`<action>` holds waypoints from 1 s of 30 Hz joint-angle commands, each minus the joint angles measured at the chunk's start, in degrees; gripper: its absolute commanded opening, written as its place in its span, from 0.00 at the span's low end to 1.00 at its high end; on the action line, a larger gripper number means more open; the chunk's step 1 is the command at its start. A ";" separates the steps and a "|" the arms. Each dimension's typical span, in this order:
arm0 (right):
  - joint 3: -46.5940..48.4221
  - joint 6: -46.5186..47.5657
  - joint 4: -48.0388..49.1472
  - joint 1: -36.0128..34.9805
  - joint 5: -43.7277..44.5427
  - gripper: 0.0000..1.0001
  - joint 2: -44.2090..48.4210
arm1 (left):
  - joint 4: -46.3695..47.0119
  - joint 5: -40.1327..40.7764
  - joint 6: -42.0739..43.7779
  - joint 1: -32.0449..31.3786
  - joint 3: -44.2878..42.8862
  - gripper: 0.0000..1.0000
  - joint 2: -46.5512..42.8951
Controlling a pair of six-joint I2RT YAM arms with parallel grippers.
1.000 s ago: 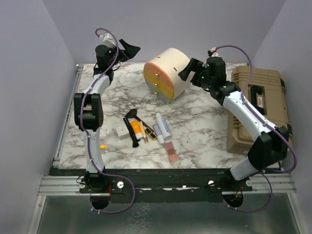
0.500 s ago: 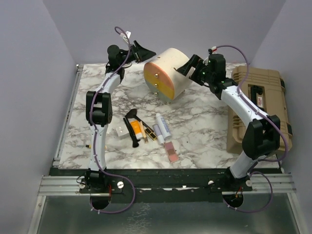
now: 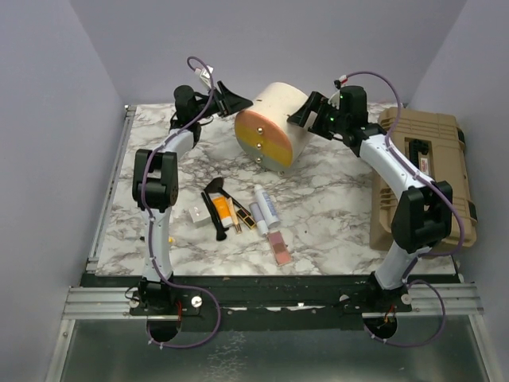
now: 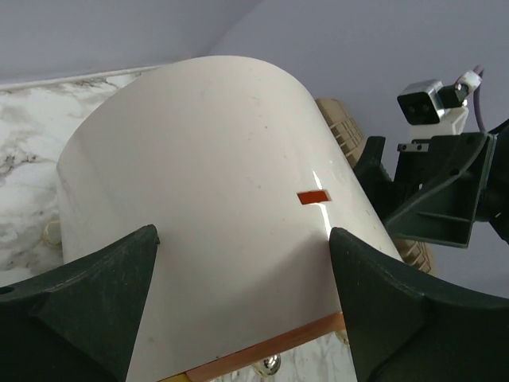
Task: Organize the makeup
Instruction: Open the drawer in the storage box.
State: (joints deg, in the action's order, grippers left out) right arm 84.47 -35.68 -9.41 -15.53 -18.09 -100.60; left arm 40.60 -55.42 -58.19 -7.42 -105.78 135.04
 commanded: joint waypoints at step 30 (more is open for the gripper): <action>-12.49 -2.07 -1.06 -0.27 -6.76 0.90 20.94 | -51.84 28.07 43.87 -4.31 21.75 0.96 -36.35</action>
State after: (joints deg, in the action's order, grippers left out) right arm 78.06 -29.58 -17.56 -15.31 -22.28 -84.49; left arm -7.62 -32.64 -17.02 -10.70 -88.77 105.34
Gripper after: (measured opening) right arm 0.920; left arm 0.964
